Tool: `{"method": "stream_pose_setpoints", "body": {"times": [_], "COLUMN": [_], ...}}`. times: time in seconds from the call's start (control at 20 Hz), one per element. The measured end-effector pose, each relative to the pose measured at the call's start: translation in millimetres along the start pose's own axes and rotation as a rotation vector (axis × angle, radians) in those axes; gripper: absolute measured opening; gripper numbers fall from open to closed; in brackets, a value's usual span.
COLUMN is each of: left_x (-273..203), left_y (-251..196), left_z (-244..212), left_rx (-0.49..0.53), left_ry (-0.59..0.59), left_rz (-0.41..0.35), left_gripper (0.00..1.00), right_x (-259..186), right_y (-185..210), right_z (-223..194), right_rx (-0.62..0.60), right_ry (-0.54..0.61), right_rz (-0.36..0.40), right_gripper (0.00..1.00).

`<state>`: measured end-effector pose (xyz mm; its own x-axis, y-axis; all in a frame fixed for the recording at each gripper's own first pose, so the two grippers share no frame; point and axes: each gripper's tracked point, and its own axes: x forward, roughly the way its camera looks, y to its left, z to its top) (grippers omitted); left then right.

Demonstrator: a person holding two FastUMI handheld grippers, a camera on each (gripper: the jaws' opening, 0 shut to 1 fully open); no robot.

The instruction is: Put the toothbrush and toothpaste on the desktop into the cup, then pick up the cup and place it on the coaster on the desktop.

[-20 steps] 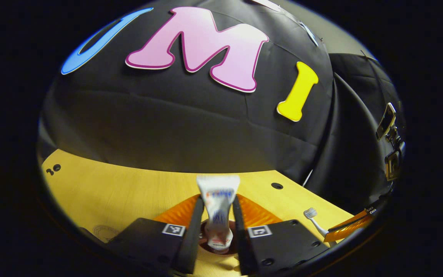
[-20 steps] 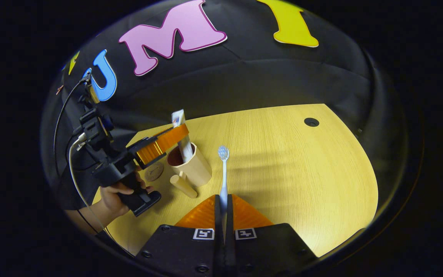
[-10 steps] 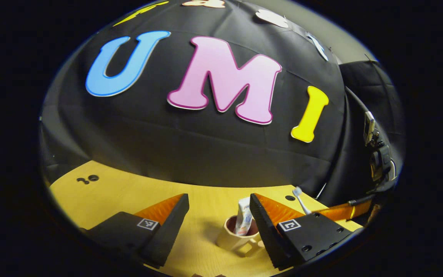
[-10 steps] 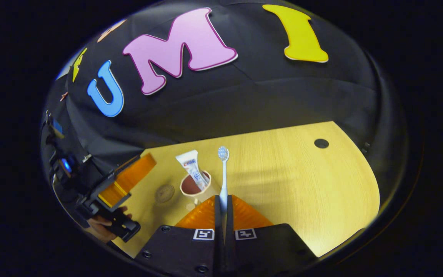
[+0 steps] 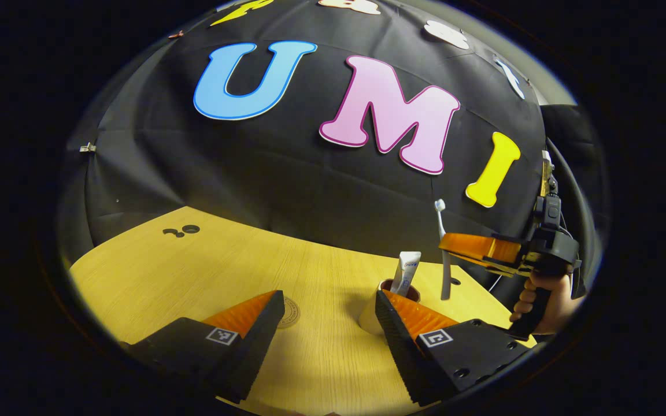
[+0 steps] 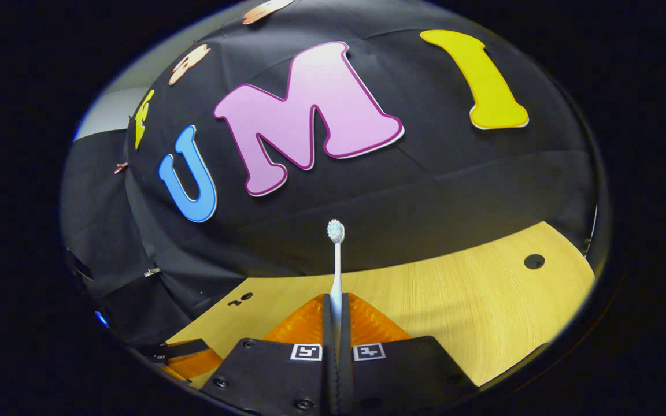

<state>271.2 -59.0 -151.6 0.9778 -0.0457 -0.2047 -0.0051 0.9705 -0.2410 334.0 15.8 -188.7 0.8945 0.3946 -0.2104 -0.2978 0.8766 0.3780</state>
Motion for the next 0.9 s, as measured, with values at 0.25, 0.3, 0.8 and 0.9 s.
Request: {"method": "stream_pose_setpoints", "body": {"times": [0.25,0.3,0.8,0.9], "left_x": [-5,-4,1,2], "left_y": [0,-3,-13,-16], "left_z": [-15,-17,-33,-36], "left_rx": [0.002,0.009,0.027,0.031], "left_ry": [0.026,0.031,0.06,0.065], "left_rz": [-0.008,-0.015,-0.044,-0.048], "left_gripper": [0.98,0.98,0.98,0.98], "right_x": [19,22,23,18], "right_y": [1,-2,-11,-7], "right_z": [-14,-16,-35,-37], "right_rx": [0.036,0.037,-0.023,-0.042], "right_ry": [-0.061,-0.072,-0.142,-0.147], "right_rz": [0.007,0.004,0.001,0.017], "right_gripper": [0.05,0.05,0.05,0.07]}}
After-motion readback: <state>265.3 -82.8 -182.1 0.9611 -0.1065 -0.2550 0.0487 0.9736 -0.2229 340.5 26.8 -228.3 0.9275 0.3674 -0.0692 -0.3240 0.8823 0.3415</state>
